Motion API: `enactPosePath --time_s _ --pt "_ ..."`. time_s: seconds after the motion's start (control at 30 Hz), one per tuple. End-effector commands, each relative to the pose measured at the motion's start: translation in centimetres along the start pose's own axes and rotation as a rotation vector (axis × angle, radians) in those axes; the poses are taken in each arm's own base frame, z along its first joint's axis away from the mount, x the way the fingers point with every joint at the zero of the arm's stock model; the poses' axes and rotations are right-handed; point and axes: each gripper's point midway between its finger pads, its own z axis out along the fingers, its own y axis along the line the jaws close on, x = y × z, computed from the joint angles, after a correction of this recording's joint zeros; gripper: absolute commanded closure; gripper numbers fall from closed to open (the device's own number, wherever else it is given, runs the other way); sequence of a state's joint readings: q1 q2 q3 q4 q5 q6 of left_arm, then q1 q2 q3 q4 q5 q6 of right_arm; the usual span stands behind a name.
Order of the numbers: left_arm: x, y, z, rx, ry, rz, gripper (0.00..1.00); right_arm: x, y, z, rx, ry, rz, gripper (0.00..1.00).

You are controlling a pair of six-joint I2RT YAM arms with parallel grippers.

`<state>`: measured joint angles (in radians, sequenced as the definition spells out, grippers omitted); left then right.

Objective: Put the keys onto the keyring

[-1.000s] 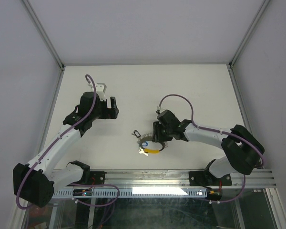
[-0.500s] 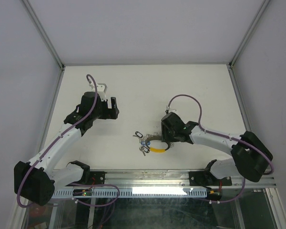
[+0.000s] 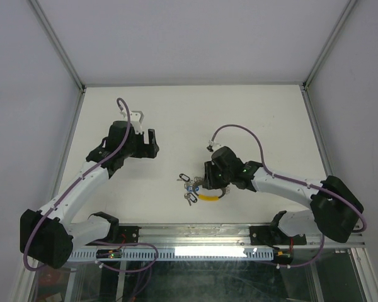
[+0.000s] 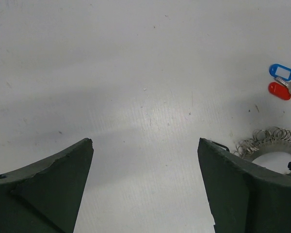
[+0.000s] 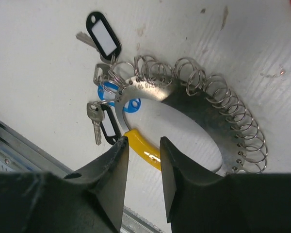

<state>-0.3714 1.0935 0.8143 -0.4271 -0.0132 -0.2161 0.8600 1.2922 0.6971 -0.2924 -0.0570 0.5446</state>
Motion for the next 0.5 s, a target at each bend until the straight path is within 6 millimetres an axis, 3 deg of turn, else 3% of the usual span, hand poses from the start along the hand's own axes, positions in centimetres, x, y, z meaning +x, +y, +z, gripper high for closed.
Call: enactPosePath --time_s 0.0,0.17,0.33,0.47 --pt "-0.8 -0.9 0.1 0.051 -0.015 0.012 0.13 0.3 0.2 0.5 0.016 0.020 0.048 0.66" --pt "-1.0 -1.2 0.1 0.064 -0.019 0.007 0.13 1.9 -2.0 0.8 0.108 0.035 0.115 0.65" --pt "-0.9 -1.8 0.4 0.083 -0.011 0.002 0.13 3.0 -3.0 1.3 0.144 0.063 0.142 0.64" --pt "-0.8 -2.7 0.6 0.085 -0.008 0.024 0.13 2.3 -3.7 0.6 0.183 0.021 0.169 0.60"
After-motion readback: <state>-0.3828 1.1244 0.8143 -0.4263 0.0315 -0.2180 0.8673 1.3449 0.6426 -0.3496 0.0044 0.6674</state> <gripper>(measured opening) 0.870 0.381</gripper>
